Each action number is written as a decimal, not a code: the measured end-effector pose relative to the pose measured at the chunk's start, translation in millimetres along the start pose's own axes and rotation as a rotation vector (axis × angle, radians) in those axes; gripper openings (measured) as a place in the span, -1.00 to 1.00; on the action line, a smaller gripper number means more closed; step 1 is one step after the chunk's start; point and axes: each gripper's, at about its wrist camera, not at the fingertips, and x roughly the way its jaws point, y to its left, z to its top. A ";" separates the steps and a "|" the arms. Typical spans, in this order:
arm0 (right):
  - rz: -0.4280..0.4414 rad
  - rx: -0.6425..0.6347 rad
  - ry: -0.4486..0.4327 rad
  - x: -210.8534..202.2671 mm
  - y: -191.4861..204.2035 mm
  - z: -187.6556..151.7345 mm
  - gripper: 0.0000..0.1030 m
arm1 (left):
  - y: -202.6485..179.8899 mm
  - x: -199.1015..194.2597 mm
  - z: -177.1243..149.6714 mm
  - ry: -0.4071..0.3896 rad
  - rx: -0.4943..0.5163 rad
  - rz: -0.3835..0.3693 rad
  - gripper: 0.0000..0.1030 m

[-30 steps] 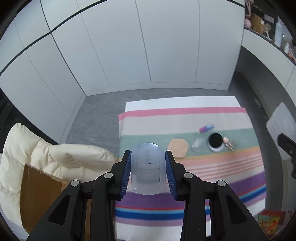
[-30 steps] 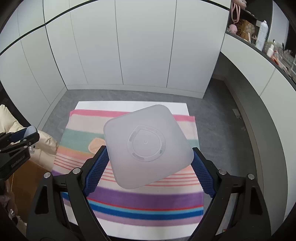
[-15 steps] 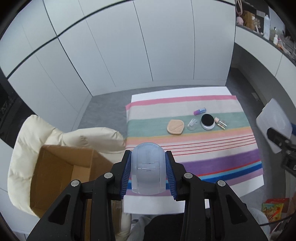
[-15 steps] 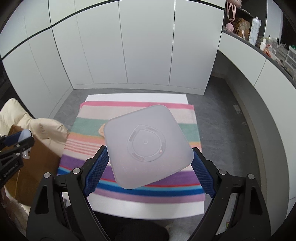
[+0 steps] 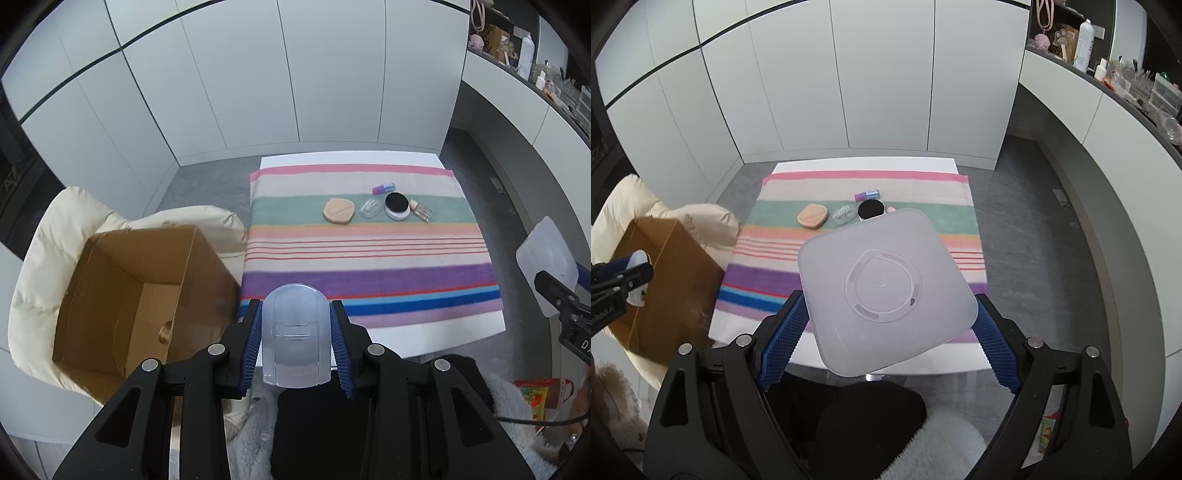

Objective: Organize objects

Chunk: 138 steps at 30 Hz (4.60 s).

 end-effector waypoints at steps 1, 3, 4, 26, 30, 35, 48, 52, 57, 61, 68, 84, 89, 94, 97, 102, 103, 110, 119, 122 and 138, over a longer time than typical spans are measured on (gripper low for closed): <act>0.003 -0.005 0.002 -2.8 0.0 -3.8 0.74 | -0.1 -2.2 -4.4 -0.002 0.004 0.001 -0.28; 0.012 -0.002 0.013 -7.2 -0.5 -11.5 0.74 | -0.6 -5.7 -13.9 -0.002 0.002 -0.005 -0.28; 0.019 0.002 0.018 -8.9 -1.0 -14.6 0.74 | -0.8 -6.1 -17.3 0.003 0.002 -0.014 -0.29; 0.024 -0.046 0.046 -0.7 27.5 -23.9 0.74 | 37.8 4.1 -23.5 0.038 -0.091 -0.025 -0.28; 0.052 -0.083 0.040 5.5 49.1 -16.2 0.74 | 57.5 8.9 -20.8 0.046 -0.136 -0.009 -0.29; 0.098 -0.145 0.025 9.3 84.5 -4.6 0.74 | 84.4 10.5 -22.3 0.049 -0.196 0.015 -0.28; 0.237 -0.347 -0.004 14.1 192.1 17.0 0.74 | 174.7 7.8 -44.5 0.048 -0.377 0.117 -0.28; 0.275 -0.411 -0.013 12.0 226.9 20.8 0.74 | 206.7 8.2 -55.4 0.052 -0.444 0.151 -0.28; 0.320 -0.487 -0.020 10.5 268.1 22.6 0.74 | 244.8 7.4 -63.8 0.054 -0.525 0.174 -0.28; 0.337 -0.540 -0.019 14.3 295.9 21.8 0.74 | 267.2 6.8 -69.3 0.042 -0.567 0.202 -0.28; 0.366 -0.595 0.010 30.5 333.4 18.5 0.74 | 293.2 24.4 -73.8 0.068 -0.627 0.214 -0.28; 0.467 -0.671 0.110 69.7 403.0 2.1 0.80 | 306.3 59.6 -84.5 0.151 -0.686 0.160 -0.07; 0.440 -0.694 0.087 71.1 406.0 -4.5 0.98 | 305.5 43.5 -80.8 0.076 -0.685 0.195 0.52; 0.437 -0.691 0.082 68.7 401.9 -5.0 0.98 | 300.2 41.1 -76.8 0.065 -0.668 0.209 0.58; 0.426 -0.690 0.070 65.4 397.6 -4.3 0.98 | 299.2 43.2 -76.5 0.074 -0.665 0.208 0.58; 0.415 -0.673 0.060 62.8 391.6 0.2 0.98 | 296.3 39.5 -76.6 0.058 -0.663 0.203 0.58; 0.414 -0.670 0.059 62.1 389.5 1.3 0.98 | 294.6 38.8 -76.2 0.055 -0.657 0.203 0.58; 0.410 -0.643 0.058 60.9 378.2 4.7 0.98 | 281.8 38.2 -71.6 0.054 -0.605 0.207 0.58; 0.368 -0.601 0.028 52.3 334.9 -0.8 0.98 | 252.0 31.0 -69.6 0.051 -0.546 0.213 0.58; 0.357 -0.570 0.025 50.3 314.5 -2.3 0.98 | 241.9 24.8 -69.7 0.036 -0.541 0.216 0.58; 0.339 -0.394 0.046 57.0 235.6 -7.8 0.98 | 191.4 14.4 -61.4 -0.015 -0.452 0.247 0.61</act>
